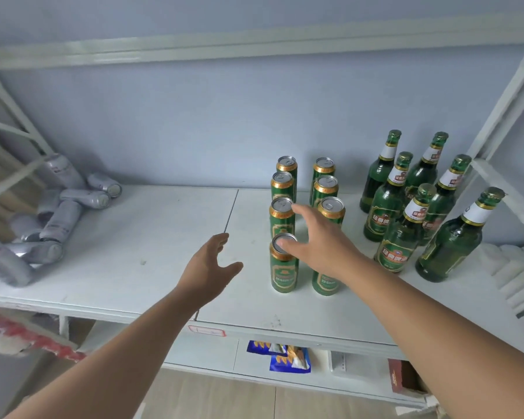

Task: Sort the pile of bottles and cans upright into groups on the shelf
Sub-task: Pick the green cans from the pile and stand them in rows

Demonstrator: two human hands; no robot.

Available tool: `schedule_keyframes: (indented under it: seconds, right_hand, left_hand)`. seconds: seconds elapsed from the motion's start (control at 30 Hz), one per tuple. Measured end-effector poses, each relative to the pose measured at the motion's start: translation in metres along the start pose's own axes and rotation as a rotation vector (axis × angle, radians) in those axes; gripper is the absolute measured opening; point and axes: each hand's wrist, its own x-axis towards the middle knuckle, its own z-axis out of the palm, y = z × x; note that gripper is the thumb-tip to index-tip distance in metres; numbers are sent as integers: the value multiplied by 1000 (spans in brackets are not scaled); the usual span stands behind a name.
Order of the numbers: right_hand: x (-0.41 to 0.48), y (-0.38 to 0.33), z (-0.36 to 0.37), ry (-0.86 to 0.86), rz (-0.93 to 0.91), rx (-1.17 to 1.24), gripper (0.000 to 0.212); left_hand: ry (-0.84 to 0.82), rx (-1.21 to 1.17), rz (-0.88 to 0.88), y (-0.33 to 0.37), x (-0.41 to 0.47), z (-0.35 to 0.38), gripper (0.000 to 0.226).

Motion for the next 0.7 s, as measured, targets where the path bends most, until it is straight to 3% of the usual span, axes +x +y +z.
schedule_keyframes:
  seconds: [0.33,0.7]
  right_hand:
    - [36,-67,42,-203,-196,-175,80]
    - [56,-166,144,-404,-362,-330,81]
  left_hand:
    - [121,128,-122,-43,-23,-75,71]
    - [153,157,-316,-137,-72,-163,68]
